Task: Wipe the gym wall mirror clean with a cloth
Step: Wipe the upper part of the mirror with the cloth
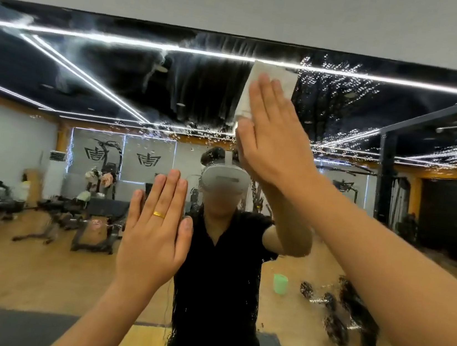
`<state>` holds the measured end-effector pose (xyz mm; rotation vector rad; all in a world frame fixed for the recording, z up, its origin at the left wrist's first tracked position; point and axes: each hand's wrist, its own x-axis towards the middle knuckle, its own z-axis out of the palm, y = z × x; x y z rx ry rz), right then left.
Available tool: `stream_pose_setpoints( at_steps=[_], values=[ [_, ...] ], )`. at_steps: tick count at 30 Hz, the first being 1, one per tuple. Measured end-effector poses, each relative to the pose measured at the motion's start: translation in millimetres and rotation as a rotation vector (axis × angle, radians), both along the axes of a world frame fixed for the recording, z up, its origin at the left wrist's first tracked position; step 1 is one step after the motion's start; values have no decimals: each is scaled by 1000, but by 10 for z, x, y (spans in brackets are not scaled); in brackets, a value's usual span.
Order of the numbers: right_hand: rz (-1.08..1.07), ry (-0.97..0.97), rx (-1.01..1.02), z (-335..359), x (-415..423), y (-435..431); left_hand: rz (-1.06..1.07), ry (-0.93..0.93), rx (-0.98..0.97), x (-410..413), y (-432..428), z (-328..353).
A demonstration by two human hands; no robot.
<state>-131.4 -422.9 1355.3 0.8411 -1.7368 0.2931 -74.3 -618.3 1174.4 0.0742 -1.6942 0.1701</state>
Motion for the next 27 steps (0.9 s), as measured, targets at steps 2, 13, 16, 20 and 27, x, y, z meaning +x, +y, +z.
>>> stream_pose_setpoints(
  at_steps=[2,13,16,20,27],
  values=[
    [-2,-12,-22,281,-6,29,-1,-5,-4,1,15,-3],
    [12,-51,0,-112,9,1,26,-23,-9,17,-20,-15],
    [-13,-29,-13,120,-41,87,15,-15,-11,18,-15,-8],
    [4,-59,-25,653,-72,197,14,-18,-12,4,7,-1],
    [60,-76,-51,55,-10,135,29,-19,-13,18,2,23]
  ],
)
